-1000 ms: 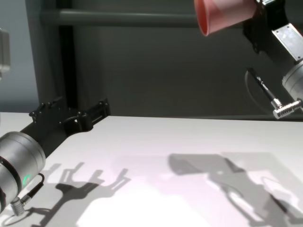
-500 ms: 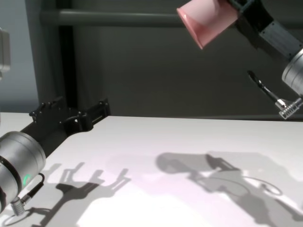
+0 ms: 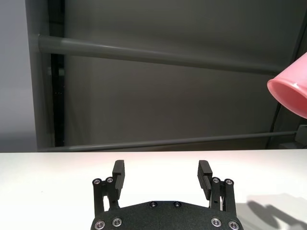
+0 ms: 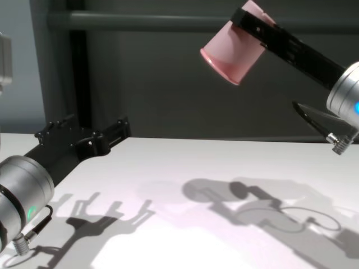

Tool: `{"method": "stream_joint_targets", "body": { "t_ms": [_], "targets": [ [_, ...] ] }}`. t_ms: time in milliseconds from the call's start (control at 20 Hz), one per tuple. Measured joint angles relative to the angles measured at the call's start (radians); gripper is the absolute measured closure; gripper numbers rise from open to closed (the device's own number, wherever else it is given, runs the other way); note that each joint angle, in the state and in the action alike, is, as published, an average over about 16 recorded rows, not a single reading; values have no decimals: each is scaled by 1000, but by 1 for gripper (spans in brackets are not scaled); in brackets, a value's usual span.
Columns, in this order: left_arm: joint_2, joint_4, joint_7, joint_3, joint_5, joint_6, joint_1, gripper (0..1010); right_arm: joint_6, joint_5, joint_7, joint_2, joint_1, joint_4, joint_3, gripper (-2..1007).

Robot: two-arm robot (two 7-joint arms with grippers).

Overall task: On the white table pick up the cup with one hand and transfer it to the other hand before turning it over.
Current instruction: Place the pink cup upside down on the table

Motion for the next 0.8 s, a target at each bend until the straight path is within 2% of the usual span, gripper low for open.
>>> {"method": "stream_joint_targets", "body": {
  "t_ms": [400, 800],
  "targets": [
    [0, 0, 0, 0, 0, 0, 0, 9, 2, -182, -60, 33, 23, 13, -53, 245],
    [0, 0, 0, 0, 0, 1, 0, 9, 31, -320, -89, 58, 45, 33, -100, 245]
  ]
}}
